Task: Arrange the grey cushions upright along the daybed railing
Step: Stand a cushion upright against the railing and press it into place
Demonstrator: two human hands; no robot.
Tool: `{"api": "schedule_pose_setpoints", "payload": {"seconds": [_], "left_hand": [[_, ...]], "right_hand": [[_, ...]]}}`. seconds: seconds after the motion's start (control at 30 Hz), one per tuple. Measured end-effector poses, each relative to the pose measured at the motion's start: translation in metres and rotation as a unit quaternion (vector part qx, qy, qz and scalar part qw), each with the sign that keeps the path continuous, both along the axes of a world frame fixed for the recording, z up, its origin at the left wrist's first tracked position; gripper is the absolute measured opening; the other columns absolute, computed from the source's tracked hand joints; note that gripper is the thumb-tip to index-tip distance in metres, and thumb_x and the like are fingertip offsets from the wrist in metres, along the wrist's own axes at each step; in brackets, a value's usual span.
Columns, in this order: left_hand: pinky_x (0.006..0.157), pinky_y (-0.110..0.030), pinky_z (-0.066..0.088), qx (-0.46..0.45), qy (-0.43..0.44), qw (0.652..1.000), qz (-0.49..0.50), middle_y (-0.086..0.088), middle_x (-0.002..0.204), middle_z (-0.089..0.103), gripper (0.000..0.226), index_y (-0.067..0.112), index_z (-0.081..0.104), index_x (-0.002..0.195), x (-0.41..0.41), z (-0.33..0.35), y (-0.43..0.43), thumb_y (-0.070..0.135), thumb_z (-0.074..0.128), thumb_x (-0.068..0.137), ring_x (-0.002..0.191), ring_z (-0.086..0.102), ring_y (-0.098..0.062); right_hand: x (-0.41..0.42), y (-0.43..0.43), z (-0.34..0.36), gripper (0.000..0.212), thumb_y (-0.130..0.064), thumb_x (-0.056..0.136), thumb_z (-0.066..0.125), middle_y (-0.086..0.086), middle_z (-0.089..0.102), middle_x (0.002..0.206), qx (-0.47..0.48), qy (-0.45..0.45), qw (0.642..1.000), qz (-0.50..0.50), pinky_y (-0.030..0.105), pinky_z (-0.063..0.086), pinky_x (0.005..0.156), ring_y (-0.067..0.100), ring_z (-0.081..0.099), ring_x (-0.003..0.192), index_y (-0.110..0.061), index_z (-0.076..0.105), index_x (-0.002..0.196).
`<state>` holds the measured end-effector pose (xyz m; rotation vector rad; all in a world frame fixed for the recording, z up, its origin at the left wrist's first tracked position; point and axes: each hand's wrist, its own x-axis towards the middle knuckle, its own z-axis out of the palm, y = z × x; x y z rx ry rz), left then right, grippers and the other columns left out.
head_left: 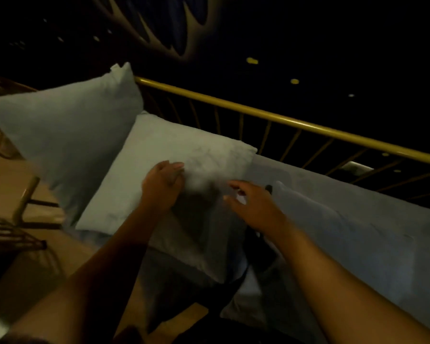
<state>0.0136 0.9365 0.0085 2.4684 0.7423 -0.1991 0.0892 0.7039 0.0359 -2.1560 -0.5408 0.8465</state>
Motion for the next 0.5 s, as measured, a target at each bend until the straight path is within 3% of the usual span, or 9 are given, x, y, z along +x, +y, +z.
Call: {"api": "schedule_pose_setpoints", "payload": {"seconds": [0.17,0.27,0.4,0.5], "left_hand": [[0.116,-0.060,0.008,0.002,0.074,0.994,0.080,-0.003,0.159,0.017,0.054,0.044,0.030,0.141,-0.016,-0.032,0.074,0.054,0.042,0.090,0.146,0.013,-0.033],[0.116,-0.058,0.004,0.013,0.126,0.990,0.070,0.001,0.162,0.006,0.063,0.048,0.018,0.144,-0.020,-0.038,0.113,0.062,0.041,0.088,0.148,0.004,-0.034],[0.115,-0.053,0.026,-0.100,0.081,0.978,0.165,-0.007,0.158,0.020,0.074,0.039,0.023,0.146,-0.027,-0.058,0.162,0.063,0.051,0.083,0.142,0.027,-0.037],[0.106,-0.047,0.041,-0.215,0.006,0.938,0.272,-0.011,0.150,0.038,0.081,0.026,0.028,0.147,-0.028,-0.067,0.173,0.059,0.060,0.080,0.132,0.044,-0.035]], "right_hand": [[-0.008,0.085,-0.034,0.067,-0.043,0.085,0.062,0.010,0.032,0.152,-0.045,0.012,0.999,-0.021,0.027,0.024,0.111,0.025,0.031,0.139,-0.020,0.036,0.143],[-0.008,0.110,-0.057,0.075,-0.050,0.084,0.060,0.009,0.010,0.160,-0.081,0.057,0.992,-0.081,0.035,0.016,0.116,0.027,0.013,0.146,-0.029,0.025,0.147],[0.005,0.126,-0.078,0.084,-0.061,0.077,0.061,0.005,-0.007,0.161,-0.093,0.090,0.977,-0.169,0.050,0.012,0.118,0.033,0.002,0.147,-0.044,0.017,0.146],[0.010,0.130,-0.094,0.096,-0.071,0.067,0.062,0.001,-0.010,0.160,-0.116,0.093,0.968,-0.201,0.058,0.014,0.116,0.037,0.003,0.146,-0.051,0.009,0.145]]}}
